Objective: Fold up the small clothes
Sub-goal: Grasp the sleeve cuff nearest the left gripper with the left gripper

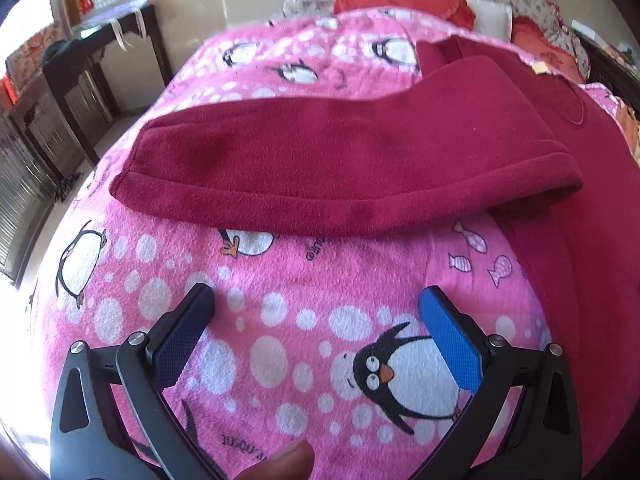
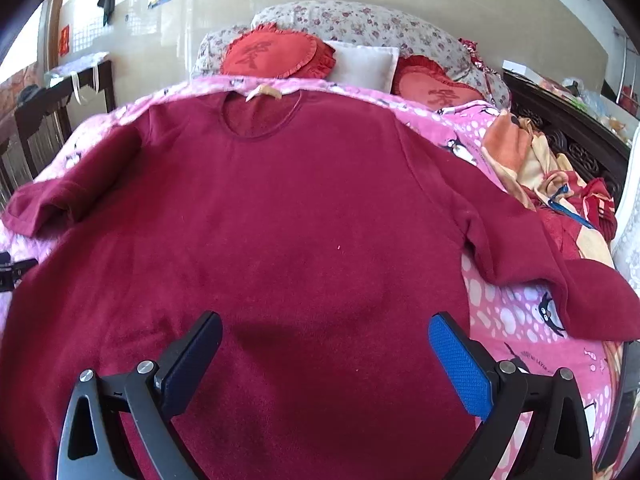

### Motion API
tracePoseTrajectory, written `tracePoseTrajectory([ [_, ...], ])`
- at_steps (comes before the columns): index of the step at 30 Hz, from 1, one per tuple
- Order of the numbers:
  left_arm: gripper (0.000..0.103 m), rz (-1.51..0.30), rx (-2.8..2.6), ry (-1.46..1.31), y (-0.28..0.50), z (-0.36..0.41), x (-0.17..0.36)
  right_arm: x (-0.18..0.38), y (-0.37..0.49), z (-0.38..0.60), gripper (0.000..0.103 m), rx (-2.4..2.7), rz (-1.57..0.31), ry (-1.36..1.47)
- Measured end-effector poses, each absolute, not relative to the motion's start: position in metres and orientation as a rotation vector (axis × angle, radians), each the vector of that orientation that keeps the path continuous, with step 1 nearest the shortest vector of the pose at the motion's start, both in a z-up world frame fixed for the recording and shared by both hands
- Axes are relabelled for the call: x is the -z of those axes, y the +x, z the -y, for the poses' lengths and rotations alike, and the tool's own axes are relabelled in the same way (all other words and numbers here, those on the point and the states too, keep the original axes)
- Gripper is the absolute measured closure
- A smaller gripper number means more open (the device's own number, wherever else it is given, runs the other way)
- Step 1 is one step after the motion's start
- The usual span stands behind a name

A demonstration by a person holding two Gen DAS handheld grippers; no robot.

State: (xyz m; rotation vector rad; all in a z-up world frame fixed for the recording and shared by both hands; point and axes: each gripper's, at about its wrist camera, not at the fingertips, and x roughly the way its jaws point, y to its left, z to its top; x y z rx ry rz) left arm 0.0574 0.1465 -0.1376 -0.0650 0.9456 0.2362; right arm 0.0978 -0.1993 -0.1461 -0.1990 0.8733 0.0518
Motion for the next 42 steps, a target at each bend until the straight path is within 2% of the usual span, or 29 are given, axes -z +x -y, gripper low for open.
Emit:
tracePoseTrajectory([
  [15,0.001,-0.918,-0.197,-0.055,0.049,-0.141,0.128,0.154,0.103,0.202,0.001,-0.059,-0.925,-0.173],
  [21,0.001,-0.83,-0.015,-0.278,0.041,-0.181,0.08,0.154,0.104,0.2,0.001,-0.055,-0.924,-0.181],
  [28,0.001,-0.854,0.117,-0.862,0.064,-0.296,0.111,0.154,0.104,0.202,0.001,-0.057,-0.926,-0.178],
  [38,0.001,-0.799,0.157,-1.078,0.088,-0.327,0.11,0.154,0.104,0.201,0.001,-0.059,-0.927,-0.176],
  [39,0.001,-0.785,0.139,-1.067,0.087,-0.328,0.108,0.154,0.104,0.202,0.001,-0.06,-0.927,-0.174],
  [42,0.015,-0.775,0.042,-0.956,0.085,-0.323,0.099,0.154,0.105,0.201,0.001,-0.059,-0.927,-0.176],
])
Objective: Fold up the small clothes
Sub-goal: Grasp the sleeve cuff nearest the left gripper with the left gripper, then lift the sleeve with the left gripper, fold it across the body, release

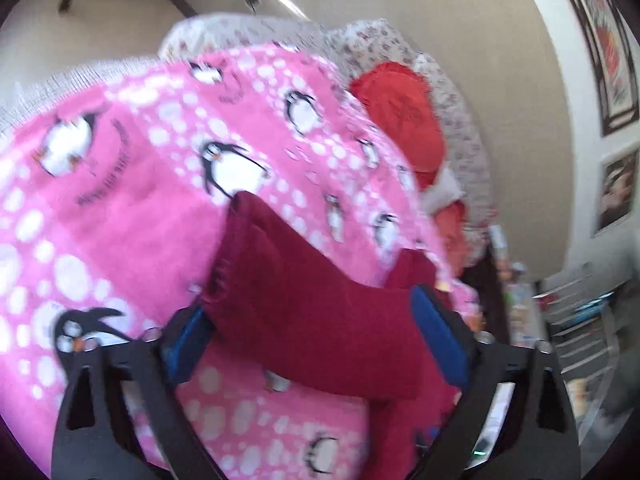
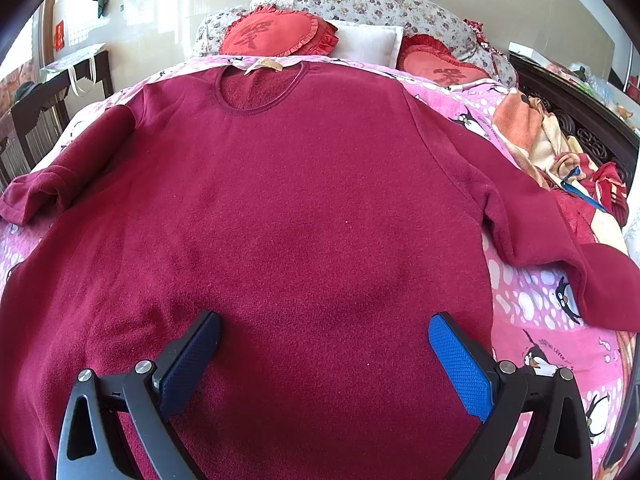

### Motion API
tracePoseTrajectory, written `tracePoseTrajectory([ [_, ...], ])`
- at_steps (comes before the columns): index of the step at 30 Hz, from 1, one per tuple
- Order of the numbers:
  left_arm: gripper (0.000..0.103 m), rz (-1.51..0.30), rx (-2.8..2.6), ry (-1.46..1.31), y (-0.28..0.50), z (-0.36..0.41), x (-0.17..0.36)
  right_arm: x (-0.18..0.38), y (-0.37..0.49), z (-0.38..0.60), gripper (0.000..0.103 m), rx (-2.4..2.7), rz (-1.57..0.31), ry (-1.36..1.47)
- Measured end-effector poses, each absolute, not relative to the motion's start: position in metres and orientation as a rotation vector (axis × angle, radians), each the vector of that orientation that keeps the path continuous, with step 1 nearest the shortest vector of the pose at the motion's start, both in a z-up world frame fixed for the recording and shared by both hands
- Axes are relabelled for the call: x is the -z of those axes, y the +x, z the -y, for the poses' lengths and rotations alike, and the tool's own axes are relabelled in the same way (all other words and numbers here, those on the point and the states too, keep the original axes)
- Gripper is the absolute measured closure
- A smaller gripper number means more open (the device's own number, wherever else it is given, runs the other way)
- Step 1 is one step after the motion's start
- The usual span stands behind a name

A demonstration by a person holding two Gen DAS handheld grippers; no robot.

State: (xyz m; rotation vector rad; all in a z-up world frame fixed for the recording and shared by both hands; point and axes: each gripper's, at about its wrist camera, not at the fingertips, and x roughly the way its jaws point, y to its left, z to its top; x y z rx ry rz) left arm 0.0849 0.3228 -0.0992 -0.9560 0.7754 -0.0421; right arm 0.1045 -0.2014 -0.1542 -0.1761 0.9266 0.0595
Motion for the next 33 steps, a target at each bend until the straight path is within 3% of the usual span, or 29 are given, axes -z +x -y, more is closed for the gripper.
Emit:
tracePoseTrajectory([
  [3,0.044,-0.839,-0.06,-0.863,0.09,-0.318,0.104,0.155,0.105,0.202,0.001,-0.061,-0.927,-0.173],
  [5,0.075,-0.848,-0.111,-0.824,0.09,-0.319,0.105,0.155,0.105,0.203,0.0,-0.064,-0.928,-0.167],
  [8,0.092,-0.869,-0.131,-0.785,0.093,-0.317,0.112,0.155,0.105,0.204,0.0,-0.067,-0.928,-0.16],
  [11,0.096,-0.843,-0.155,-0.717,0.087,-0.313,0.108,0.155,0.105,0.204,0.0,-0.067,-0.928,-0.159],
  [23,0.096,-0.503,-0.353,-0.641,0.036,-0.364,0.022,0.156,0.106,0.204,0.0,-0.07,-0.927,-0.152],
  [29,0.096,-0.47,-0.358,-0.625,0.033,-0.364,0.011,0.157,0.105,0.204,0.0,-0.069,-0.926,-0.154],
  [33,0.096,-0.515,-0.11,-0.686,0.056,-0.325,0.019,0.156,0.105,0.203,0.0,-0.068,-0.924,-0.157],
])
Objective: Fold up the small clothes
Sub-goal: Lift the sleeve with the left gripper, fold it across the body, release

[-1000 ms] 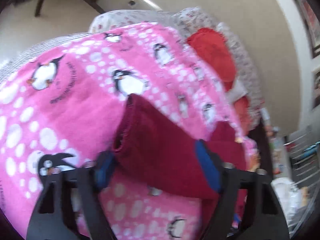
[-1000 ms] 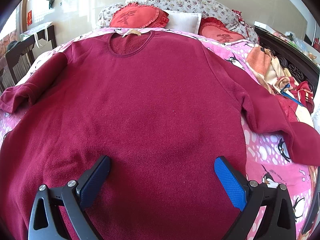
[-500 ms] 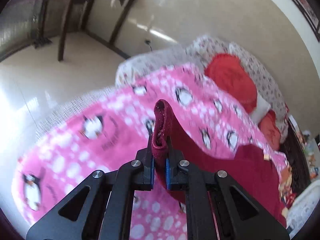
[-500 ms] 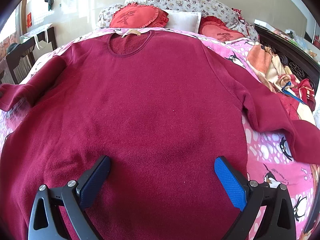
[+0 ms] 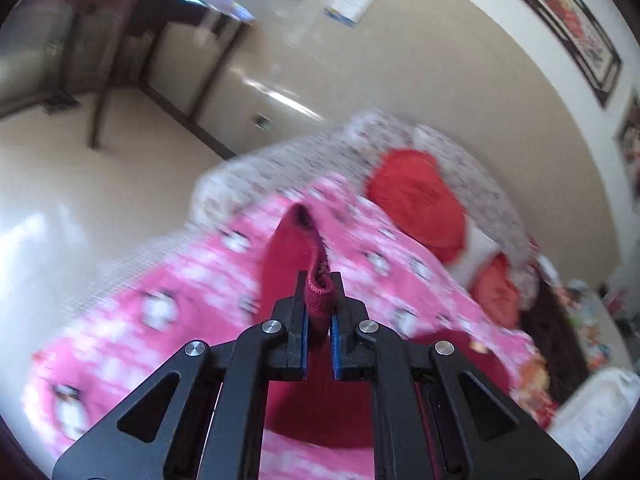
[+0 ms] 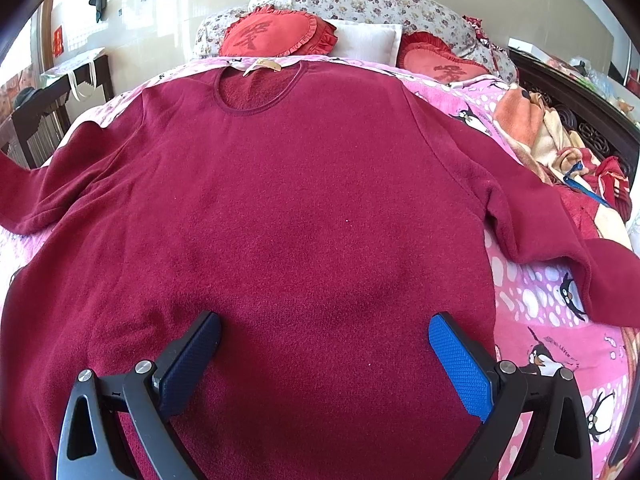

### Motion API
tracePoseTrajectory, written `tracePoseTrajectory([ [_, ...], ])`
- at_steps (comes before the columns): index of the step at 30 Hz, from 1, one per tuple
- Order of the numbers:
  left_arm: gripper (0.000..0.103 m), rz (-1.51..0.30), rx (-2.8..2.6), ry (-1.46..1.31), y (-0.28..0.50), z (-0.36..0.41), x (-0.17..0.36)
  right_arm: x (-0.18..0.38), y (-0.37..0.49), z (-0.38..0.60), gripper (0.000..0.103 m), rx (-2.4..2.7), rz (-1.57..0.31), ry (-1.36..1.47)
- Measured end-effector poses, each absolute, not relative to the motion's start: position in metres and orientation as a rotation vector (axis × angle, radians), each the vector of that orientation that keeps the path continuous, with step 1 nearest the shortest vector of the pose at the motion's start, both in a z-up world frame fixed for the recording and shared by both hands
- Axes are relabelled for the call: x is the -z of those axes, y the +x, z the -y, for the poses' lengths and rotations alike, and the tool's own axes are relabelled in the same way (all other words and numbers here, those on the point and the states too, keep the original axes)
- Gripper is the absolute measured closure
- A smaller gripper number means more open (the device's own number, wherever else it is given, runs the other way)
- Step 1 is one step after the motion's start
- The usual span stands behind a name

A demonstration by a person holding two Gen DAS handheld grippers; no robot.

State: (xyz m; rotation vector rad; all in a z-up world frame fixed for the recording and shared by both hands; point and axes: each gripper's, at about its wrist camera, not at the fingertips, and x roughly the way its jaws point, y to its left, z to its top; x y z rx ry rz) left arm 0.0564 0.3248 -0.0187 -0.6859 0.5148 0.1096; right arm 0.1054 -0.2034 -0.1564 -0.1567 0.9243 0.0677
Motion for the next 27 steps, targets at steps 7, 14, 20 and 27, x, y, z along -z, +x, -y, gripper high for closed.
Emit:
tracePoseTrajectory([
  [7,0.096,-0.601,0.245,-0.591,0.119,-0.186,0.025,0.156,0.105,0.203,0.0,-0.069,-0.924,-0.155],
  [14,0.096,-0.728,0.32,-0.559,0.163,-0.102,0.061,0.157,0.104,0.205,0.0,-0.071,-0.92,-0.151],
  [20,0.096,-0.799,0.324,-0.554,0.165,-0.076,0.095,0.157,0.104,0.206,0.0,-0.074,-0.919,-0.141],
  [27,0.096,-0.839,0.39,-0.566,0.181,-0.036,0.109,0.156,0.104,0.207,0.0,-0.075,-0.92,-0.139],
])
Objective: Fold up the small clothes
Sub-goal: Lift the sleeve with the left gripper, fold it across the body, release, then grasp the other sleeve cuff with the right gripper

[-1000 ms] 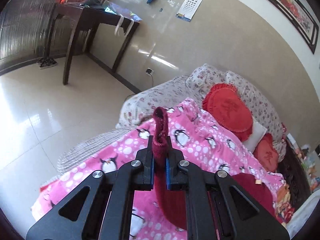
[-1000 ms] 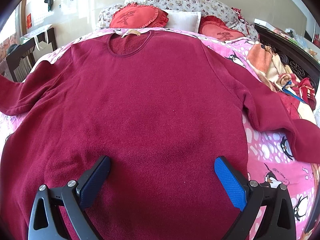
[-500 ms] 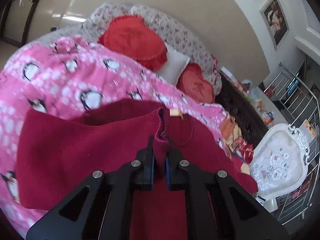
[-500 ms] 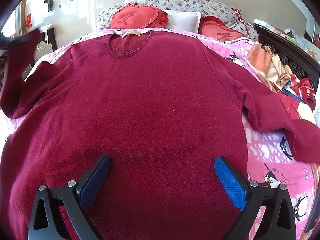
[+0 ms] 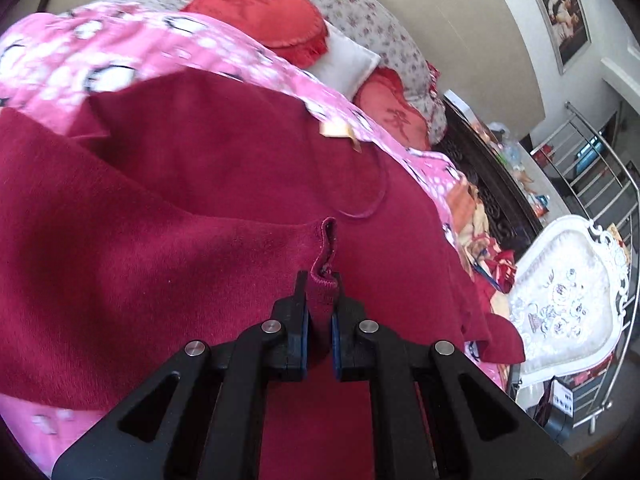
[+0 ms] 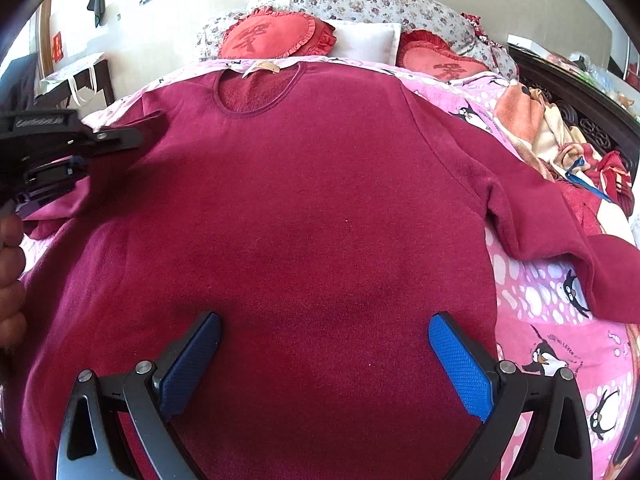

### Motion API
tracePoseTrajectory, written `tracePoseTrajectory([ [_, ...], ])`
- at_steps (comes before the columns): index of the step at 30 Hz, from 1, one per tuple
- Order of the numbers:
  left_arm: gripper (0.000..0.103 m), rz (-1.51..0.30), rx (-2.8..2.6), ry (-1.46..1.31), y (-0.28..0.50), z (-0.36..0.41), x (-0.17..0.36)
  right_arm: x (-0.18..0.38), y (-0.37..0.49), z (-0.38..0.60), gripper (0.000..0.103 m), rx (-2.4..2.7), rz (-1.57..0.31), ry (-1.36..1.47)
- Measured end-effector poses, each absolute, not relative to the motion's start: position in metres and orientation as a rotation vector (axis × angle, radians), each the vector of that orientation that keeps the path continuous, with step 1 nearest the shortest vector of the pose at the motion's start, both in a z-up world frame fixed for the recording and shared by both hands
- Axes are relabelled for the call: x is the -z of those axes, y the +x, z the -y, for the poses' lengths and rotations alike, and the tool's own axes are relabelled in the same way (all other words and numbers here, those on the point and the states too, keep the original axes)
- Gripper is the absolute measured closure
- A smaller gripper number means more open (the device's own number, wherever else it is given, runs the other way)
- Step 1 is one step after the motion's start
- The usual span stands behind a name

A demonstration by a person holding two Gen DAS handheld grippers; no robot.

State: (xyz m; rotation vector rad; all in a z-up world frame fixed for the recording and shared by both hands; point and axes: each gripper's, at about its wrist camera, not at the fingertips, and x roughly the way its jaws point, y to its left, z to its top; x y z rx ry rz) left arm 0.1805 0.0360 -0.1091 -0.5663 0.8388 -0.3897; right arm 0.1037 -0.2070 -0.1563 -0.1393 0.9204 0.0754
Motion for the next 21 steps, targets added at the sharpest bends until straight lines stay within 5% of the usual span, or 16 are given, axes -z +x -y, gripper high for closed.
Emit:
tracePoseTrajectory([
  [8,0.095,-0.926,0.489,-0.514,0.203,0.023,0.114,0.157,0.104,0.208,0.0,-0.078,-0.921,-0.134],
  [13,0.069,-0.957,0.503,-0.511,0.185,0.011,0.111,0.154,0.104,0.209,0.0,-0.072,-0.923,-0.128],
  [21,0.067,-0.864,0.355,-0.339,0.123,-0.045,0.094,0.095,0.146,0.217,0.009,-0.238,-0.815,0.08],
])
